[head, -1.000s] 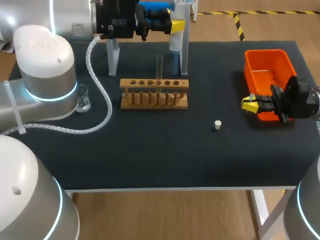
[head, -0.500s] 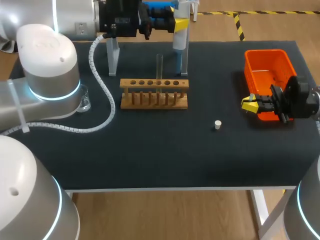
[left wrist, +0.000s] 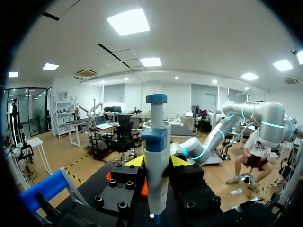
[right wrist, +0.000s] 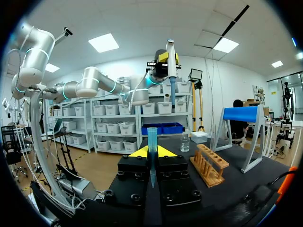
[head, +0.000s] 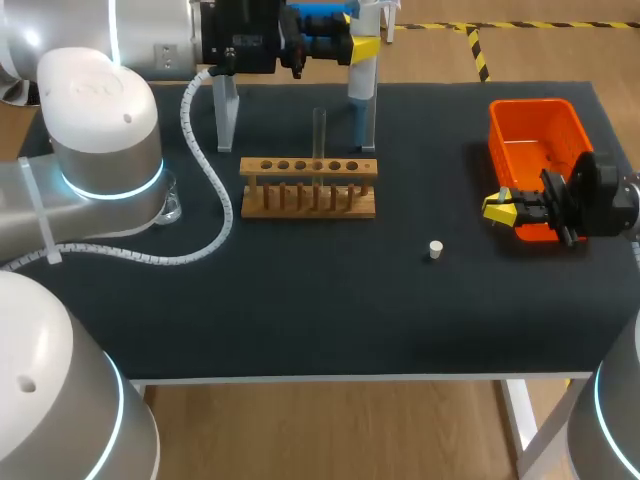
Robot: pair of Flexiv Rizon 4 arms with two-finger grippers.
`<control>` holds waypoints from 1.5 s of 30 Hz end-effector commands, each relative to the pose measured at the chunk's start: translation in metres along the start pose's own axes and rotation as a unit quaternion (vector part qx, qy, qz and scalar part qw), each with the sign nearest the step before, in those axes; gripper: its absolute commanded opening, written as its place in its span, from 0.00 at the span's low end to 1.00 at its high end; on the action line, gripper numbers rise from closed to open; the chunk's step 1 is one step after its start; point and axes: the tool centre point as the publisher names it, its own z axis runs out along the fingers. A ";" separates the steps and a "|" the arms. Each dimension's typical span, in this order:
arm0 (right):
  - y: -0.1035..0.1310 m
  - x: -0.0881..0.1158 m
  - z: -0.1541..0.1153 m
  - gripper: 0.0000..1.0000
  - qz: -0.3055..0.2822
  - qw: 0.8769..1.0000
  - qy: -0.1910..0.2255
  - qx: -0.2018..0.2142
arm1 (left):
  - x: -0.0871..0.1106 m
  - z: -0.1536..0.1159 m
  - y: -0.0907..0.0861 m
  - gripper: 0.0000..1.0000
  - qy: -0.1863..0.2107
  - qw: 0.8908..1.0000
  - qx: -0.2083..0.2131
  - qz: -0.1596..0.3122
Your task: Invert the test tube, pick up the pipette, mount the tip to pipette, aspirate from beaker and dispense into the tube, eject the tip, return the pipette, and cap with the stopper.
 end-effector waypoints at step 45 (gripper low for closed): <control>0.008 -0.050 0.115 0.00 -0.011 1.000 -0.005 0.016 | 0.000 0.000 0.001 0.00 0.000 1.000 0.002 0.000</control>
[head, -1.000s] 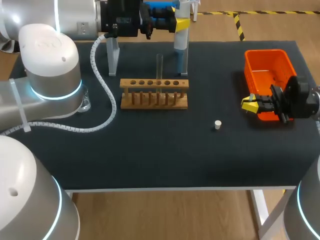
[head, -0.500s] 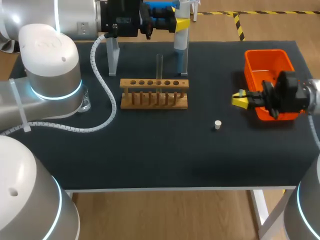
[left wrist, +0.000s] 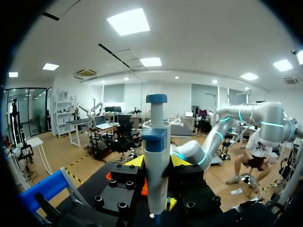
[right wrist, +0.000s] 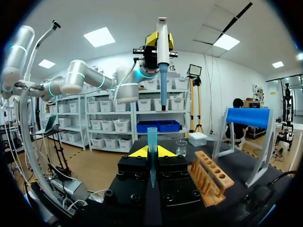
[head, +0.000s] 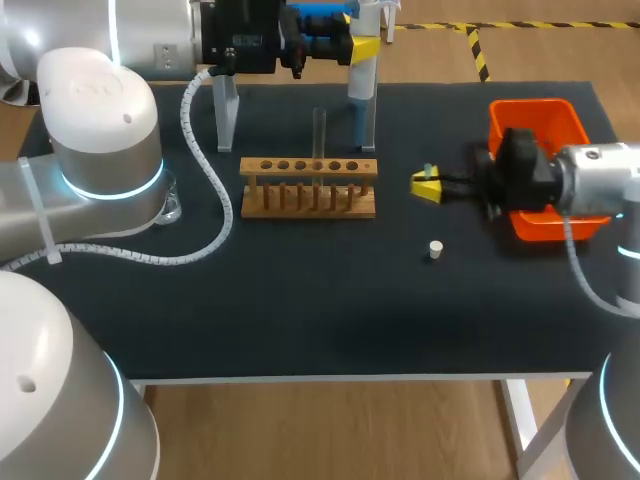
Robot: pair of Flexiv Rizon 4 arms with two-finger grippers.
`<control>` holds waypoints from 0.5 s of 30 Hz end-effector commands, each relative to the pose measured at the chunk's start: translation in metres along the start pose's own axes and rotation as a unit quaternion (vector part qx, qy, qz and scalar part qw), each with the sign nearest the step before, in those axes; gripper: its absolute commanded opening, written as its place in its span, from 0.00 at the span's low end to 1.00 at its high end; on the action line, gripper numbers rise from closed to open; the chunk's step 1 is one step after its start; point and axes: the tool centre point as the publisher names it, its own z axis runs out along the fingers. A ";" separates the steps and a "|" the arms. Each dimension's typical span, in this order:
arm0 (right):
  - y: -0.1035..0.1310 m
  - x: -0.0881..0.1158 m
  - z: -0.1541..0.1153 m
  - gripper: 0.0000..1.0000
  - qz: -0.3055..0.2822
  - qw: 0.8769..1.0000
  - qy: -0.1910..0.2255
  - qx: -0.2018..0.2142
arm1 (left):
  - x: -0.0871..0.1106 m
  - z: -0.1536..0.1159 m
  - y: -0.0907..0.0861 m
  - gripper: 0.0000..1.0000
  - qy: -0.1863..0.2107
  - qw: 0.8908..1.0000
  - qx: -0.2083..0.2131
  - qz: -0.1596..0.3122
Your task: Invert the test tube, pick up the pipette, mount the tip to pipette, aspirate from beaker and dispense into the tube, eject the tip, return the pipette, and cap with the stopper.
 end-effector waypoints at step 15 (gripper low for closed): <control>0.001 -0.019 0.067 0.00 0.003 1.000 0.015 -0.015 | 0.000 0.000 0.001 0.00 0.000 1.000 0.002 0.000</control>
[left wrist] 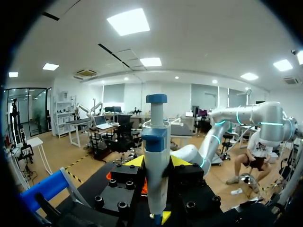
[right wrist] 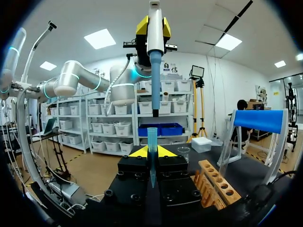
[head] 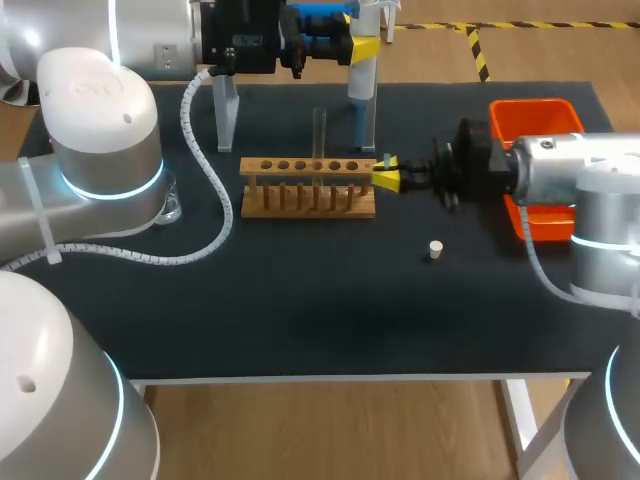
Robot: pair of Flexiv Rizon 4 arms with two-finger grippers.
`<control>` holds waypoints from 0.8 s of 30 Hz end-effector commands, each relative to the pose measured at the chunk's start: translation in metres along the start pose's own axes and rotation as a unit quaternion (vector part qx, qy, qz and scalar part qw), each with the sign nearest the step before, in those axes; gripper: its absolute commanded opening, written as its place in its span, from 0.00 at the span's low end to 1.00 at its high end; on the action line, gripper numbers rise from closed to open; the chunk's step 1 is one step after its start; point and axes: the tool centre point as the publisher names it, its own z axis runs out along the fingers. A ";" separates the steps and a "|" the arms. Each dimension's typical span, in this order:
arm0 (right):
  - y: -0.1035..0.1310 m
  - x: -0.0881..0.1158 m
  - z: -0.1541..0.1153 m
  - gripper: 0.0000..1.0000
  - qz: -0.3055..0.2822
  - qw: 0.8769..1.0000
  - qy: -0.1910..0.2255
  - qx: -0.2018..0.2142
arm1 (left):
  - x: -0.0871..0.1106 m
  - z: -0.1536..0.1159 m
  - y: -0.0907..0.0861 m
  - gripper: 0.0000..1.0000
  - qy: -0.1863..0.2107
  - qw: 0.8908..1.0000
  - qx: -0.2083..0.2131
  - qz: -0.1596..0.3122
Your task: Invert the test tube, pick up the pipette, mount the tip to pipette, aspirate from beaker and dispense into the tube, eject the tip, return the pipette, and cap with the stopper.
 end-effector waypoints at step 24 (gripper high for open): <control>0.013 -0.001 0.033 0.00 -0.004 1.000 0.012 -0.014 | 0.000 0.000 0.001 0.00 0.000 1.000 0.002 0.000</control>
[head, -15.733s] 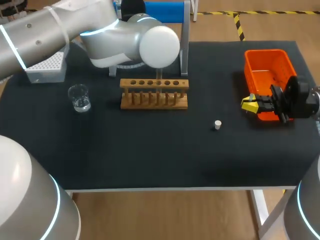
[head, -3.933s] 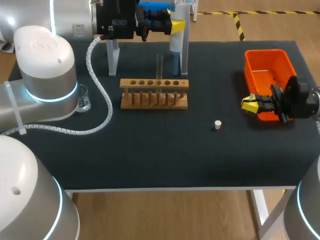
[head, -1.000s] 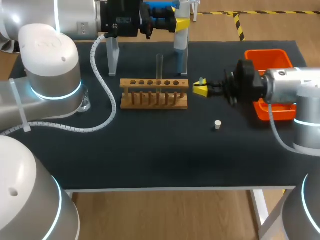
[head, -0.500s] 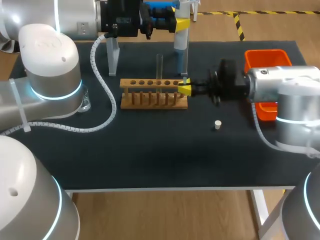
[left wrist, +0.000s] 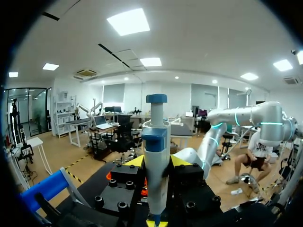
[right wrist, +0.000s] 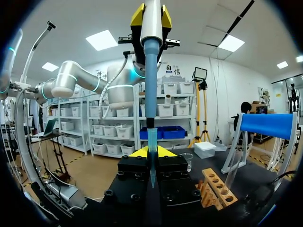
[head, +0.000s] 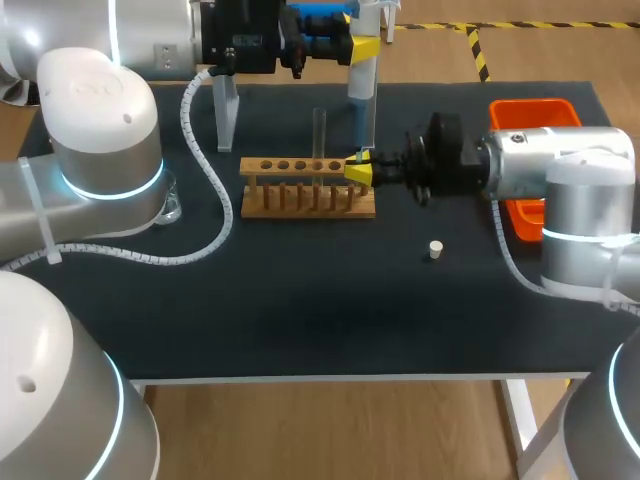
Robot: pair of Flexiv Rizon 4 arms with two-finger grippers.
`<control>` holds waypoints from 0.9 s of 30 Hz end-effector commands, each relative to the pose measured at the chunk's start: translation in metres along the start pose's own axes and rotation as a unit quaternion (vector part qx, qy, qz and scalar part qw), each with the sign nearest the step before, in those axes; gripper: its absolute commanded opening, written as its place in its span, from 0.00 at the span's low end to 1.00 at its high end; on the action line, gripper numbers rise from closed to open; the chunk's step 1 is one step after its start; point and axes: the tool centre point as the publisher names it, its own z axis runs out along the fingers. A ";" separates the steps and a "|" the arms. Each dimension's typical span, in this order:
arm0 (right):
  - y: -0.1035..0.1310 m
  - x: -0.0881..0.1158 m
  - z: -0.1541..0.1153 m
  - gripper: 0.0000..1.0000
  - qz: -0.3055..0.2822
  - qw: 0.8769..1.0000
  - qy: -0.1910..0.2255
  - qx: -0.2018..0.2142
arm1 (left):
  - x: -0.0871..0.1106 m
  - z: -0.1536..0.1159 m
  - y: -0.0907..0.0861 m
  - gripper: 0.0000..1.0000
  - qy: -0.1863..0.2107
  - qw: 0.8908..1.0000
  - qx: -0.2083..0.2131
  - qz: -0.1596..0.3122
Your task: Invert the test tube, pick up the pipette, mount the tip to pipette, aspirate from beaker and dispense into the tube, eject the tip, return the pipette, and cap with the stopper.
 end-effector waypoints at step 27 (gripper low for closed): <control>0.020 0.004 -0.001 0.00 0.000 1.000 -0.006 -0.007 | 0.000 0.000 0.001 0.00 0.000 1.000 0.002 0.000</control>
